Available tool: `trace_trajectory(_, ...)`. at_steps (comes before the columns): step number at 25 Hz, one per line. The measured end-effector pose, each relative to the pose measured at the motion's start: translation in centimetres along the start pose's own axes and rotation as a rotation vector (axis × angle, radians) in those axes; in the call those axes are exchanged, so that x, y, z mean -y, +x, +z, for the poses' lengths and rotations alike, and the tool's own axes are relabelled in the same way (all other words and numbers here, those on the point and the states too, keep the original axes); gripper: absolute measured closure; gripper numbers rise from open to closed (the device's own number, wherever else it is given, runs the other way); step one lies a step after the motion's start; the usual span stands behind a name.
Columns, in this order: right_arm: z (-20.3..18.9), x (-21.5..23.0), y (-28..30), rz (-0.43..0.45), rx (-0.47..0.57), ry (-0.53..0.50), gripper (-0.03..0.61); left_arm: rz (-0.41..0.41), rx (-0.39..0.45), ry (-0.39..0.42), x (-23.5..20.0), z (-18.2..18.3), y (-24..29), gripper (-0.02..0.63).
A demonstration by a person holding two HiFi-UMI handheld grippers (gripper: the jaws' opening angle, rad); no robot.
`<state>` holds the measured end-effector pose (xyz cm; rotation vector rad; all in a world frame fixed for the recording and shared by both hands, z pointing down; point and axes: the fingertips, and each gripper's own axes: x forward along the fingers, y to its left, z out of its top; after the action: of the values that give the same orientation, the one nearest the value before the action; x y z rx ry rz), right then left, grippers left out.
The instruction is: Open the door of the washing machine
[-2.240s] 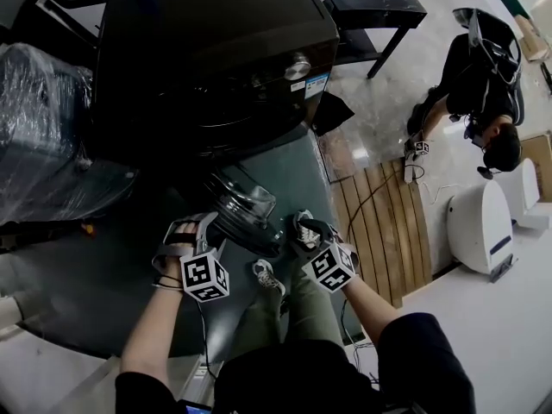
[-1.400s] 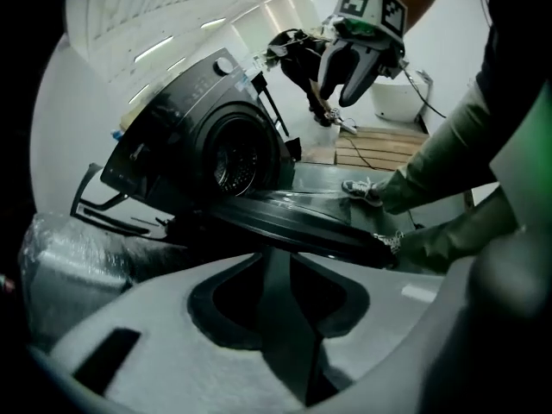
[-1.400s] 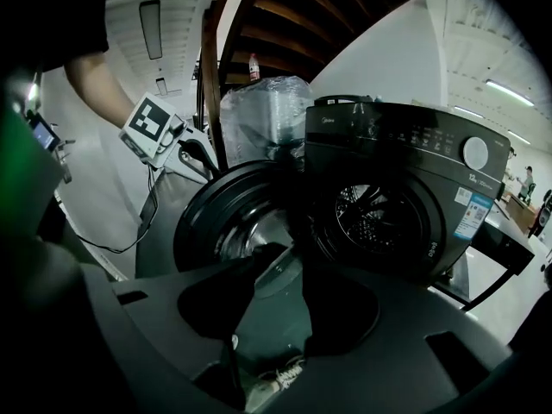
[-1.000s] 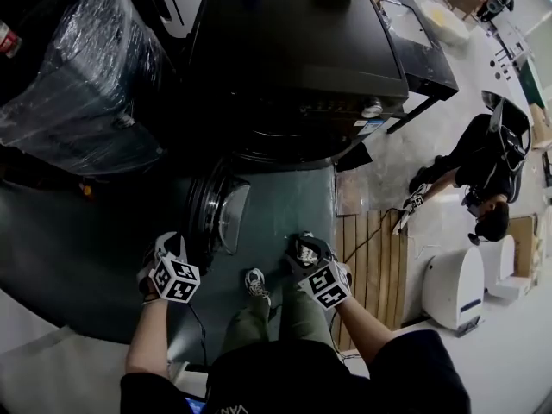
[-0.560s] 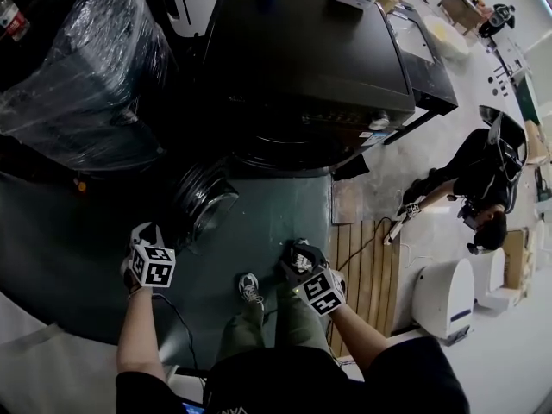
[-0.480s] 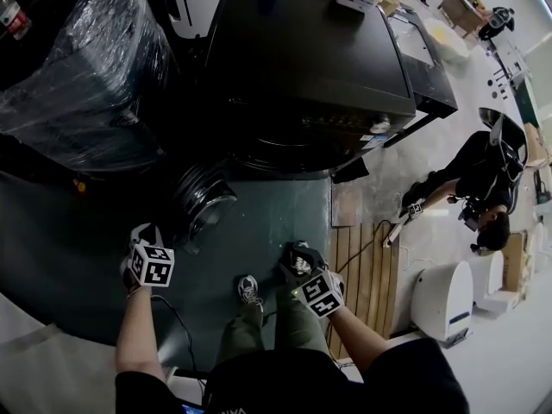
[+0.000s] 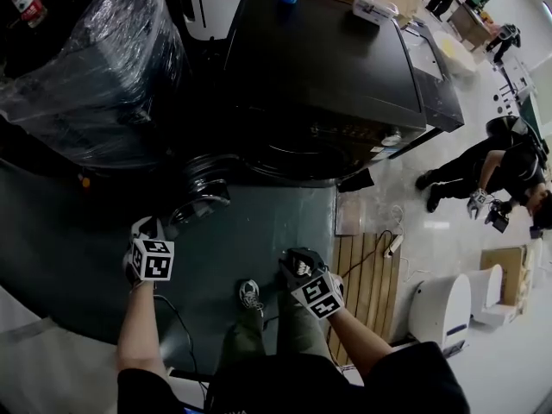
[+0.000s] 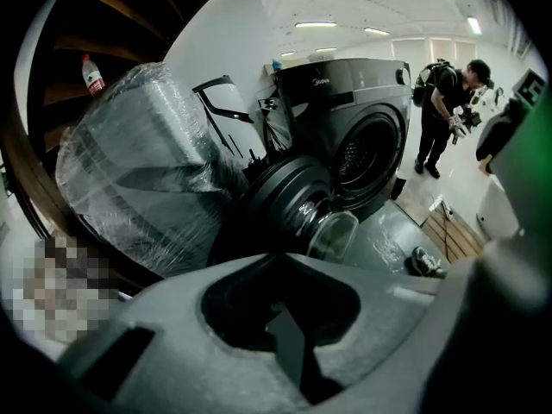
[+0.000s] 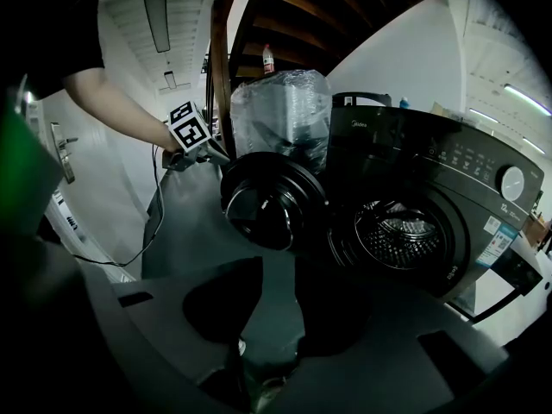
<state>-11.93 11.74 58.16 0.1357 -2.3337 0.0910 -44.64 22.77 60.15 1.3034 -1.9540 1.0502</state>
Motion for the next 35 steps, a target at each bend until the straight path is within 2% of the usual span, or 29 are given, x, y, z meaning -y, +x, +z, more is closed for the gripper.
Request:
trace_trajectory(6,0.4,0.5,-0.5,-0.019,0.011,0.004,0.475,0.008,0.048,0.002,0.6,1.6,-0.5,0.594)
trace_trajectory(10,0.6,1.5,-1.6,-0.075,0.024,-0.003,0.569,-0.004,0.092,-0.040,1.7,2.8,-1.3,0.595)
trace_trajectory(18,3.1,3.5,-4.6,-0.150,0.115,0.045,0.571,-0.046,0.300,-0.154,5.5,8.6,-6.2,0.595)
trace_trajectory(22,5.6,4.3,-6.6,-0.179,0.185,0.076,0.571,-0.089,0.396,-0.178,7.5,11.6,-9.2,0.597)
trace_trajectory(26,7.6,4.8,-8.6,-0.198,0.245,0.098,0.571,-0.130,0.461,-0.176,9.5,13.8,-12.3,0.595)
trace_trajectory(35,10.4,6.2,-13.6,-0.234,0.345,0.143,0.571,-0.206,0.540,-0.096,13.1,17.2,-18.0,0.597)
